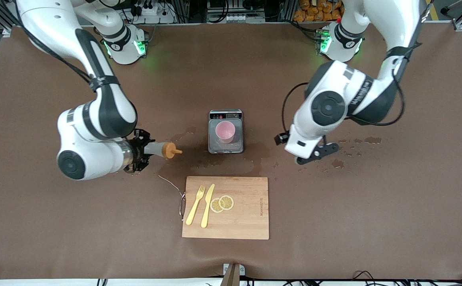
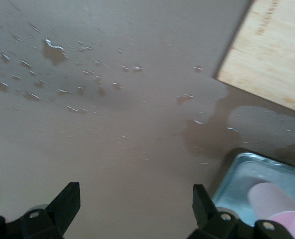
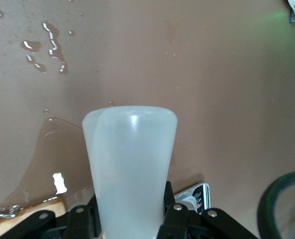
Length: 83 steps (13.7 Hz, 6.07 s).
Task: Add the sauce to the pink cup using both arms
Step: 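Tilt the bottle over the cup with the right gripper while the left gripper withdraws, then hold the bottle tilted over the pink cup with the right gripper, then carry the bottle back and lower it onto the table with the right gripper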
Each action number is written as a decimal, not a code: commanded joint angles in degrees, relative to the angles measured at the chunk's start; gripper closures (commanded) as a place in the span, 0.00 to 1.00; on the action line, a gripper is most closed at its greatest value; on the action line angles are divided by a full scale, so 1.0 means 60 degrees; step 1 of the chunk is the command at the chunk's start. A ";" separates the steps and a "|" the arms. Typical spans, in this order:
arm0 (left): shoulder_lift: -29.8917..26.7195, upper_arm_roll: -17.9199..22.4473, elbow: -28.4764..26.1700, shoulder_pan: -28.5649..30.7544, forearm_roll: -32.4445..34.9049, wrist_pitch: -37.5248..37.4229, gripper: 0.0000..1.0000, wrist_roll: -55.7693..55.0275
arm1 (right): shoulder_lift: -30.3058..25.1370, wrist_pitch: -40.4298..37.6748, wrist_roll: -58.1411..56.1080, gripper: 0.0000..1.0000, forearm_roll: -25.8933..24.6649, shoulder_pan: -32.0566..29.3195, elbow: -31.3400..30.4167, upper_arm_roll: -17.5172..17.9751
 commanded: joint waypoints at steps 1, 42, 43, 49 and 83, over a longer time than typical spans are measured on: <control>-0.0544 -0.0089 -0.0337 0.0541 -0.0400 -0.0529 0.00 0.0965 | -0.0398 0.0023 0.0674 0.57 -0.0458 0.0493 -0.0449 -0.0074; -0.4002 0.2900 -0.0485 0.1040 -0.0489 -0.2597 0.00 0.9055 | 0.1652 -0.3273 0.4308 1.00 -0.2539 0.3322 0.2303 -0.0089; -0.4002 0.2900 -0.0484 0.1084 -0.0489 -0.2553 0.00 0.9055 | 0.1667 -0.3273 0.4308 1.00 -0.2539 0.3322 0.2377 -0.0089; -0.4016 0.2900 -0.0484 0.1026 -0.0460 -0.2319 0.00 0.8835 | 0.1799 -0.3258 0.4308 1.00 -0.2539 0.3190 0.2363 -0.0089; -0.4060 0.2900 -0.0469 0.1261 -0.0475 -0.2069 0.00 0.8644 | -0.0004 -0.2980 -0.9764 1.00 0.3287 -0.6358 -0.0418 -0.0045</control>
